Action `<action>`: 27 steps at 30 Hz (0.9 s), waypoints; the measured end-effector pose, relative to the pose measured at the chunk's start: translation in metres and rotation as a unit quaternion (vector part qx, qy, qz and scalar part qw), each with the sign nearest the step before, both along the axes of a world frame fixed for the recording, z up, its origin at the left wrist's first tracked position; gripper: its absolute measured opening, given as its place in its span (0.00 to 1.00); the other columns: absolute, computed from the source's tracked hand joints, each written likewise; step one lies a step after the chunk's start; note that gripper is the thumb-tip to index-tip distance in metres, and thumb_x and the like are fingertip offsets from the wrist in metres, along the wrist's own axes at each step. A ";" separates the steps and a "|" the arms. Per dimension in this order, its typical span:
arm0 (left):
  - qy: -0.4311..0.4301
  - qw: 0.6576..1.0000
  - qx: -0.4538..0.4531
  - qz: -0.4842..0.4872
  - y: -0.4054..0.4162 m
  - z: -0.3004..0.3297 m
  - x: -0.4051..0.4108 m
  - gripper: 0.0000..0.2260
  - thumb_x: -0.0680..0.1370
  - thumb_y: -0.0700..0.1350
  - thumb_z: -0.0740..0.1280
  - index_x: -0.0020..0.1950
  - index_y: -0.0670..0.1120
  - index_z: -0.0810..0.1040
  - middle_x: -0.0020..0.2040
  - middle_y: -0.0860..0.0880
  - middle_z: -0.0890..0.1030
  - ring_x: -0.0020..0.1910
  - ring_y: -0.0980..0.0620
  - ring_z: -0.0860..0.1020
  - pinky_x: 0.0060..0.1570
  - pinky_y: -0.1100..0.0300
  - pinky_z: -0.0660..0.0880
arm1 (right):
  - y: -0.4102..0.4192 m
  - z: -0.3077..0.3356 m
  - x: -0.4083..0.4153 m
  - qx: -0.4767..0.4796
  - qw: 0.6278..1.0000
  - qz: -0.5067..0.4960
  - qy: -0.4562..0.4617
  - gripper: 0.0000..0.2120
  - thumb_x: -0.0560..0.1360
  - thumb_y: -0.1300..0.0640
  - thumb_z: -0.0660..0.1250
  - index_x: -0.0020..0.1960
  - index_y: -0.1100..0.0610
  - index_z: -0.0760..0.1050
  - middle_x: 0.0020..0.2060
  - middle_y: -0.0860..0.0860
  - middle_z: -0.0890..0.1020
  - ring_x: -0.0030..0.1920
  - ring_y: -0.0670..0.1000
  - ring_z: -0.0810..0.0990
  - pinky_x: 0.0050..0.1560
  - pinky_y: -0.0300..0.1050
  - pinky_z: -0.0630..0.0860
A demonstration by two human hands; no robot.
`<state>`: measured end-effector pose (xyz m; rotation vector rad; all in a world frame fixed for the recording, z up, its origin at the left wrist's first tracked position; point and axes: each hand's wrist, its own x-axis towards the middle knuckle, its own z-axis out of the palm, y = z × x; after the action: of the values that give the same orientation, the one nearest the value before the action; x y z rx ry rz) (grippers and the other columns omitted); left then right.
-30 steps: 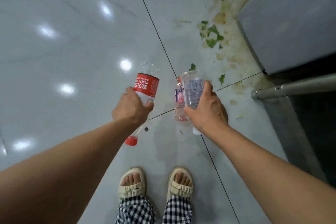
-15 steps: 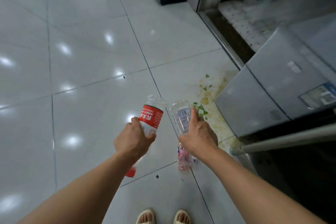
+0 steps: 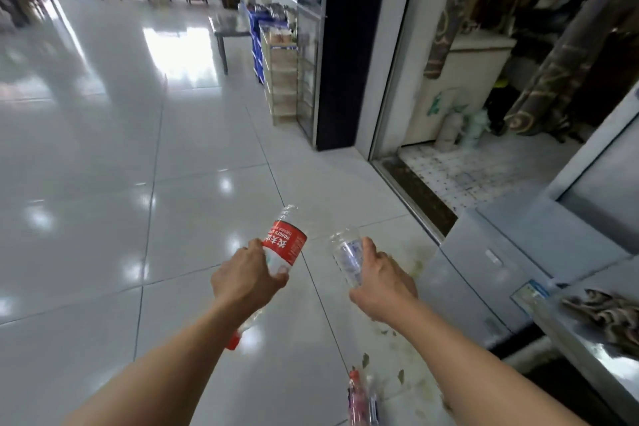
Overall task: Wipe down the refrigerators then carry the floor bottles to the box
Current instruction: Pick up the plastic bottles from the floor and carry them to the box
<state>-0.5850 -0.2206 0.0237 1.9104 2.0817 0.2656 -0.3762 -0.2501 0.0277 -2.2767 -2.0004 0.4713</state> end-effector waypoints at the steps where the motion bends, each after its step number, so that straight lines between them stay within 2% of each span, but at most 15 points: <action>1: 0.006 1.000 0.010 0.003 0.000 0.013 -0.006 0.25 0.71 0.61 0.67 0.61 0.49 0.67 0.51 0.49 0.78 0.46 0.48 0.77 0.45 0.55 0.74 | 0.000 0.011 -0.003 0.008 1.000 0.005 -0.001 0.38 0.71 0.54 0.66 0.72 0.52 0.47 0.59 0.55 0.72 0.57 0.57 0.73 0.49 0.47 0.70; 7: 0.046 0.997 0.050 0.044 -0.004 0.073 -0.043 0.26 0.70 0.62 0.68 0.60 0.49 0.69 0.50 0.50 0.79 0.44 0.49 0.76 0.40 0.57 0.71 | 0.005 0.063 -0.016 0.045 0.997 0.057 -0.017 0.36 0.71 0.53 0.67 0.71 0.53 0.50 0.59 0.56 0.72 0.57 0.58 0.74 0.46 0.46 0.67; 14: 0.043 0.989 0.077 0.117 -0.031 0.105 -0.069 0.28 0.68 0.62 0.70 0.62 0.50 0.69 0.50 0.51 0.79 0.43 0.51 0.76 0.45 0.56 0.75 | 0.018 0.105 -0.023 0.061 0.989 0.128 -0.030 0.37 0.71 0.53 0.68 0.72 0.55 0.49 0.60 0.56 0.72 0.59 0.58 0.74 0.47 0.46 0.68; 17: 0.042 0.985 0.072 0.151 -0.054 0.107 -0.080 0.28 0.69 0.63 0.69 0.63 0.50 0.69 0.52 0.51 0.80 0.46 0.50 0.78 0.48 0.54 0.76 | 0.021 0.109 -0.037 0.059 0.984 0.163 -0.032 0.36 0.72 0.53 0.66 0.72 0.54 0.49 0.59 0.56 0.73 0.59 0.58 0.74 0.47 0.46 0.69; 19: 0.044 0.980 0.068 0.182 -0.072 0.104 -0.090 0.28 0.69 0.63 0.68 0.63 0.49 0.68 0.52 0.50 0.79 0.47 0.49 0.78 0.48 0.53 0.77 | 0.020 0.106 -0.053 0.057 0.979 0.195 -0.019 0.32 0.73 0.52 0.64 0.70 0.55 0.51 0.57 0.55 0.73 0.58 0.58 0.74 0.47 0.48 0.70; 27: 0.090 0.943 0.035 0.317 -0.171 0.103 -0.167 0.27 0.70 0.63 0.67 0.61 0.49 0.68 0.50 0.51 0.78 0.47 0.50 0.77 0.43 0.57 0.72 | -0.007 0.090 -0.161 0.024 0.934 0.355 -0.017 0.29 0.71 0.53 0.66 0.66 0.55 0.56 0.58 0.55 0.75 0.58 0.58 0.75 0.47 0.47 0.69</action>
<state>-0.7522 -0.3916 0.1269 1.2717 2.8009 0.3102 -0.5377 -0.2573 0.1179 -1.4672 -2.7781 0.4059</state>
